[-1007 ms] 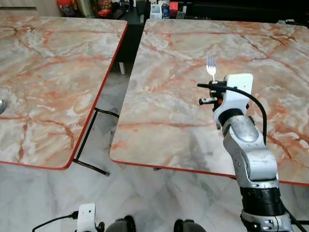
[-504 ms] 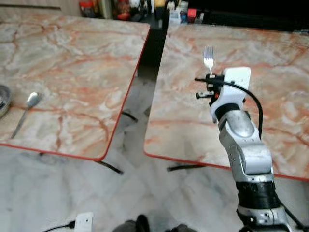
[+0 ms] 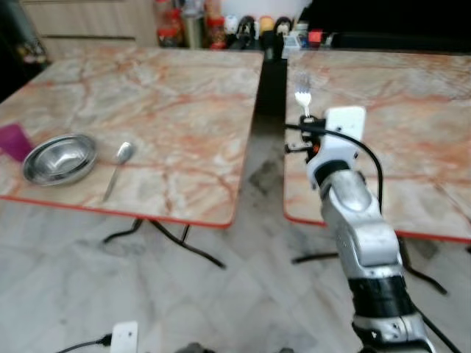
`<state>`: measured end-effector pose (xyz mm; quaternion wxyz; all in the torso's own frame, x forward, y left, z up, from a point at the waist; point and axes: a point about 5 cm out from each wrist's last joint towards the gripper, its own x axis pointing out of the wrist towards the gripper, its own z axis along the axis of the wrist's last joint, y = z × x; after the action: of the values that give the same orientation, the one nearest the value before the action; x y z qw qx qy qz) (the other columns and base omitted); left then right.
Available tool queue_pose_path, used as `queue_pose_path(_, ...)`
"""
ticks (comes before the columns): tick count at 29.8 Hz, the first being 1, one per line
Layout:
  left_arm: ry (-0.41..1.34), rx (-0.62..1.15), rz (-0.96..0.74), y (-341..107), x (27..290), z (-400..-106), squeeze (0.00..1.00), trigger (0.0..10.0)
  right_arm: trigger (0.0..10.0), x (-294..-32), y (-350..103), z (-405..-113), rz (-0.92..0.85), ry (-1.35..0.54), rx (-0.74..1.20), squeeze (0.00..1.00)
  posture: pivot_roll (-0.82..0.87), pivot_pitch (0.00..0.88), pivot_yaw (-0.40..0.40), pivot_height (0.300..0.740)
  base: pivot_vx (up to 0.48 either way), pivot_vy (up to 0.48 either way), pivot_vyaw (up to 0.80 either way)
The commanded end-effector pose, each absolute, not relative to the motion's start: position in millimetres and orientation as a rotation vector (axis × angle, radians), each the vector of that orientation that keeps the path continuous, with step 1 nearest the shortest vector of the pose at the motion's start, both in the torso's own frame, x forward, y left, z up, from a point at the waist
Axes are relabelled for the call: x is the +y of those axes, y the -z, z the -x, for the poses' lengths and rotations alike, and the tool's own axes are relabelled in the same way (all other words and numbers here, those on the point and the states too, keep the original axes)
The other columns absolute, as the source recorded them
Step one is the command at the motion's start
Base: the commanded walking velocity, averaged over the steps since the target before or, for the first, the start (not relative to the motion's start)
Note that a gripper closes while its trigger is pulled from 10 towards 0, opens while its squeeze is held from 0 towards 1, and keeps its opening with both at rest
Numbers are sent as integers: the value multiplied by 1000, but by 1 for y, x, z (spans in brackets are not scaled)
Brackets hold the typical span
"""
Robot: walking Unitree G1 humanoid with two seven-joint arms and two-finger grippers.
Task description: Setting the table
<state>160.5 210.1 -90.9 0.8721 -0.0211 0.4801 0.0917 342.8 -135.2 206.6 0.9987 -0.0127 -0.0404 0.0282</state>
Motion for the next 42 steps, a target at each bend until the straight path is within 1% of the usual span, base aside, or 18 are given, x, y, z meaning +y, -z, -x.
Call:
queue_pose_path(1, -209, 996, 31, 88, 217, -164, 0, 10000, 10000, -131, -213, -345, 17, -63, -106, 0, 49, 96, 14, 711, 0, 480, 0)
queue_pose_path(4, -211, 994, 32, 88, 217, -165, 0, 10000, 10000, -130, -212, -346, 20, -64, -103, 0, 45, 103, 12, 711, 0, 480, 0)
queue_pose_path(10, -212, 995, 33, 88, 217, -165, 0, 10000, 10000, -128, -212, -345, 19, -69, -103, 0, 37, 117, 14, 711, 0, 480, -591)
queue_pose_path(23, -204, 1008, 23, 90, 218, -158, 0, 10000, 10000, -126, -210, -342, 11, -70, -106, 0, 33, 154, 23, 711, 0, 480, 0)
queue_pose_path(31, -201, 1011, 11, 90, 221, -156, 0, 10000, 10000, -126, -209, -341, 8, -71, -102, 0, 31, 151, 25, 711, 0, 480, 0)
queue_pose_path(33, -200, 1010, 9, 90, 221, -156, 0, 10000, 10000, -126, -208, -341, 5, -70, -100, 0, 30, 147, 25, 711, 0, 480, -606)
queue_pose_path(42, -198, 980, 24, 89, 219, -160, 0, 10000, 10000, -126, -208, -342, 6, -64, -101, 0, 30, 159, 22, 711, 0, 37, -70)
